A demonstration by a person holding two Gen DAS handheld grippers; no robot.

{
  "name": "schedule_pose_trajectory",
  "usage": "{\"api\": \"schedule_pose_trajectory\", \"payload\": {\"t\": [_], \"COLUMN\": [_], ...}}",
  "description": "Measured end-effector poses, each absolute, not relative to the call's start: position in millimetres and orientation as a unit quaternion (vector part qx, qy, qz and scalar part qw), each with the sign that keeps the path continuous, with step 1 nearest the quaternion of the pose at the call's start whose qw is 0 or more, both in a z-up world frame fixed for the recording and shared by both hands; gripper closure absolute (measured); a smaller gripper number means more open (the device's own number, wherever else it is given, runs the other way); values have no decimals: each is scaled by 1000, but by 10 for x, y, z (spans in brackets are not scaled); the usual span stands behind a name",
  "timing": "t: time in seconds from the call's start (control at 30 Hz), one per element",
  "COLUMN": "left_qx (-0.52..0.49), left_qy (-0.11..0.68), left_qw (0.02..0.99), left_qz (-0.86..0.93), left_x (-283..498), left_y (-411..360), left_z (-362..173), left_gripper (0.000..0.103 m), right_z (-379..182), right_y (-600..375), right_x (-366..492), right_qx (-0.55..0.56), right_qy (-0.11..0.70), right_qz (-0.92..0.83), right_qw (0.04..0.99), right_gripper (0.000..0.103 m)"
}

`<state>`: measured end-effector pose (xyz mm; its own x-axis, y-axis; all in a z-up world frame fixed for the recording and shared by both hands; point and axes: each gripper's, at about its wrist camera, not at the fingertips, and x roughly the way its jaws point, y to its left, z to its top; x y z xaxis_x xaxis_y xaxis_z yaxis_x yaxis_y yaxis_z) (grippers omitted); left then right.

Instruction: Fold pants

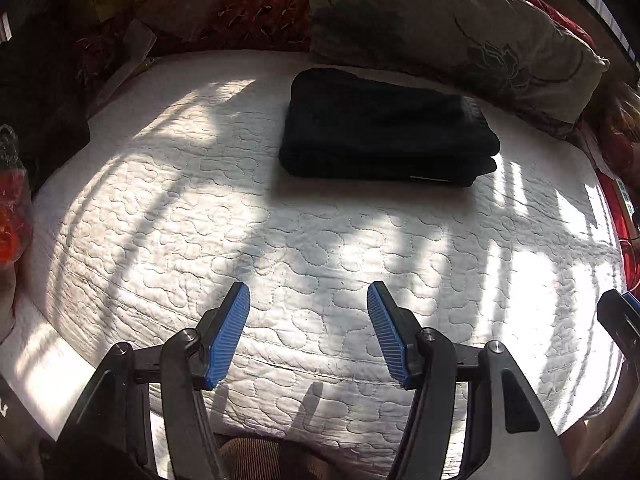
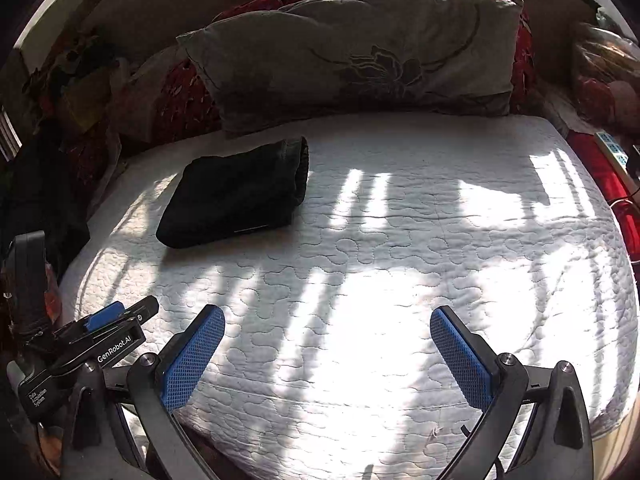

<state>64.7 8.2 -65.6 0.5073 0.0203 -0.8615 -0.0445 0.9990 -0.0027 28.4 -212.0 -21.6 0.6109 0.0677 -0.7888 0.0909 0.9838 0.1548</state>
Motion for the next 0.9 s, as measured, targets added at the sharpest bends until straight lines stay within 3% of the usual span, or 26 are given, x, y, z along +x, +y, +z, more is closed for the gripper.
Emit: {"api": "schedule_pose_trajectory", "payload": {"t": [0.4,0.57,0.77,0.9], "left_qx": [-82,-94,-91,-68], "left_qy": [523,496,508,515], "left_qw": [845,859,855,853], "left_qz": [76,84,49,45], "left_x": [410,338,360,383], "left_y": [213,257,173,88], "left_z": [-741,-690,-711,-723], "left_gripper": [38,38,38,38], "right_z": [-248,-235,-295,-305], "right_y": [-2144,-2126,-2021,-1853], "right_x": [-26,-38,-27,-57], "right_qx": [78,79,90,14], "right_qy": [434,427,456,470], "right_qz": [13,48,96,67], "right_qw": [898,899,880,880], "right_gripper": [0,0,0,0]}}
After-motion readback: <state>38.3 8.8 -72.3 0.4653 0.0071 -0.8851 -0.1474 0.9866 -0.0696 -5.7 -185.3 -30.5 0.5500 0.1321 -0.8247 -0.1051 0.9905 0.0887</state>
